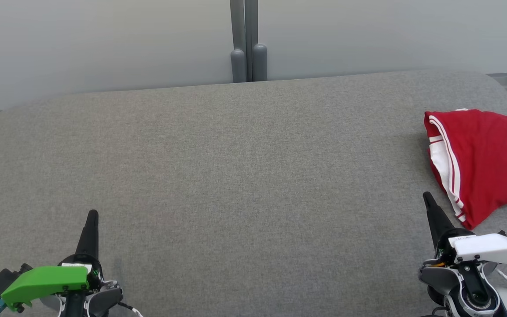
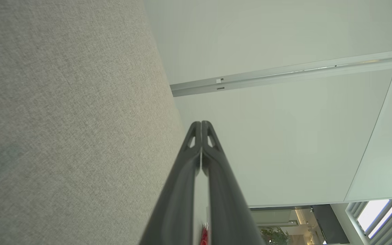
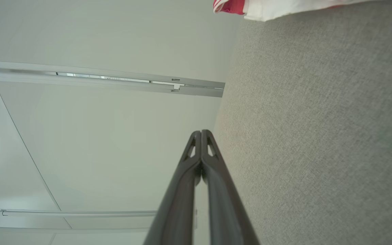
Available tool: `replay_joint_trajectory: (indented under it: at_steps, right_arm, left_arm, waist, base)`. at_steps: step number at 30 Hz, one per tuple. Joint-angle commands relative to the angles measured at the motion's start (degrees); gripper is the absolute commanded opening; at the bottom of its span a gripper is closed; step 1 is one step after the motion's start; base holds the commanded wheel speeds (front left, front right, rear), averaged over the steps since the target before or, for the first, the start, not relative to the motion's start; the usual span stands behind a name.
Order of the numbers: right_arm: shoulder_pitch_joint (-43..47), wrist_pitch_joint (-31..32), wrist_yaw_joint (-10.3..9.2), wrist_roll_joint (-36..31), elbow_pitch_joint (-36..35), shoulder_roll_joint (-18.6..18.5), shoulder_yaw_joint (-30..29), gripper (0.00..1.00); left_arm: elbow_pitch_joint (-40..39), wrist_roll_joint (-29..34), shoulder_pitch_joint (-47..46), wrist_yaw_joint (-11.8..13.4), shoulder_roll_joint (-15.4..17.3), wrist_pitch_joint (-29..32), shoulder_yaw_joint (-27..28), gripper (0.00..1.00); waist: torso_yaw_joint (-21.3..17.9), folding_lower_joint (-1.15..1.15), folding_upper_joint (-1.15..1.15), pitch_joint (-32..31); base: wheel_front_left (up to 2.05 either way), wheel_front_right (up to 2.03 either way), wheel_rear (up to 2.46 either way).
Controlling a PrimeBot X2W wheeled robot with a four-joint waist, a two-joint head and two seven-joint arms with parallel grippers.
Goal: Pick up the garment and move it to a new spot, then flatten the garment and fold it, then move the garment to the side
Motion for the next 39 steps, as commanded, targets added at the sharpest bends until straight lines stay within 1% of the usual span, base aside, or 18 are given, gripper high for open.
replay_joint_trajectory:
  at_steps: [1, 20, 39]
  right_arm:
    - [0.62, 0.51, 0.03, 1.15, -0.58, -0.31, -0.21, 0.0]
    - [1.09, 2.46, 0.02, 9.29, -2.16, -0.35, -0.93, 0.0]
    - [1.05, 2.33, 0.02, 9.09, -2.09, -0.35, -0.89, 0.0]
  left_arm:
    - [-0.44, -1.34, -0.73, -0.19, 0.43, 0.33, 0.35, 0.0]
    - [-1.64, -8.42, -1.0, -0.65, 0.47, 2.2, 0.99, 0.0]
    - [-1.59, -8.26, -0.97, -0.64, 0.47, 2.18, 0.95, 0.0]
  waist:
    - [-0.01, 0.0, 0.0, -0.01]
    - [-0.26, 0.0, 0.0, -0.12]
    - [-0.26, 0.0, 0.0, -0.12]
  base:
    - [0.0, 0.0, 0.0]
    - [0.0, 0.0, 0.0]
    - [0.0, 0.0, 0.0]
